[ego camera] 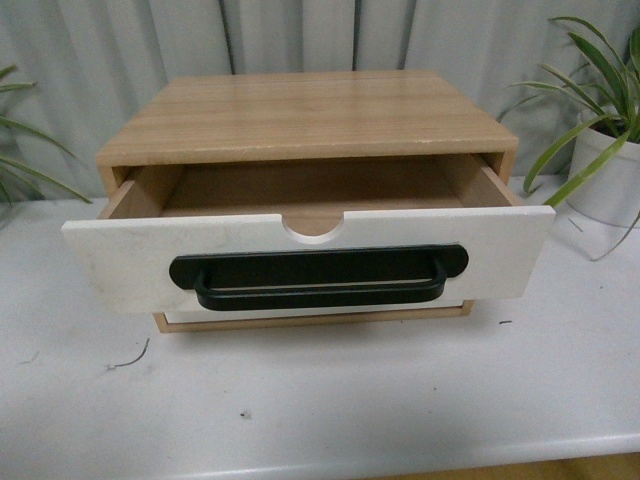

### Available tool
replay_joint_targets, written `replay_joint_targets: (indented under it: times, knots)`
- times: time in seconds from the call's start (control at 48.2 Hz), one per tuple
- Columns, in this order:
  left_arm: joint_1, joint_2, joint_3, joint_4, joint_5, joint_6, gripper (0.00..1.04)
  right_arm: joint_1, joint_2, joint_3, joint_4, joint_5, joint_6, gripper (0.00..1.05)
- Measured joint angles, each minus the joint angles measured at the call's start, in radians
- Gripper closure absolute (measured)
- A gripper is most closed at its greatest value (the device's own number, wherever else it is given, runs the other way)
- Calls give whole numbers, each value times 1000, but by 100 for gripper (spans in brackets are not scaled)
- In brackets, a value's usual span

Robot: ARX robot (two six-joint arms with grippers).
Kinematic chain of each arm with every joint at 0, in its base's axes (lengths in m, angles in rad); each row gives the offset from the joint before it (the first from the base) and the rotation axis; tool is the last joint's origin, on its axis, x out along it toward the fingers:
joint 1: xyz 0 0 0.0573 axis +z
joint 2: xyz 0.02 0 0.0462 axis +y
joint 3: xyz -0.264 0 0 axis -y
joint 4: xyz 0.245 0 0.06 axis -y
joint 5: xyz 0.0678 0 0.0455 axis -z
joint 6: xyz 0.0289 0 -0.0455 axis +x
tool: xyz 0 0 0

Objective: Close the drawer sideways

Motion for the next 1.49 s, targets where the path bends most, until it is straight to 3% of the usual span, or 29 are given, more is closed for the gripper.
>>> replay_joint_targets:
  times: [0.642,0.663,0.684,0.705,0.725,0.788,0.829,1.036,1.161,1.492]
  knots:
    - [0,0,0,0,0,0,7,0,0,0,0,0,0,6]
    - [-1,0,0,5,-3,-4,7,2,2,1,-6,10,3,6]
    - [-56,8,-1,117,-73,-53,7,82,87,31,-60,196,111,6]
    - [-100,45,1,150,-43,-51,7,95,179,58,-24,238,170,6]
    - [-134,150,2,166,10,-17,7,106,275,116,-15,215,180,6]
    - [-236,444,69,197,202,237,7,163,600,266,-11,-13,29,6]
    - [-268,523,94,213,238,307,7,183,678,298,-24,-62,-28,6]
    - [-367,792,190,152,333,592,7,247,914,435,-68,-172,-241,6]
    - [-368,945,282,111,375,740,7,284,1044,499,-102,-231,-356,6]
    - [-349,1153,415,6,406,945,7,348,1282,635,-98,-240,-500,6]
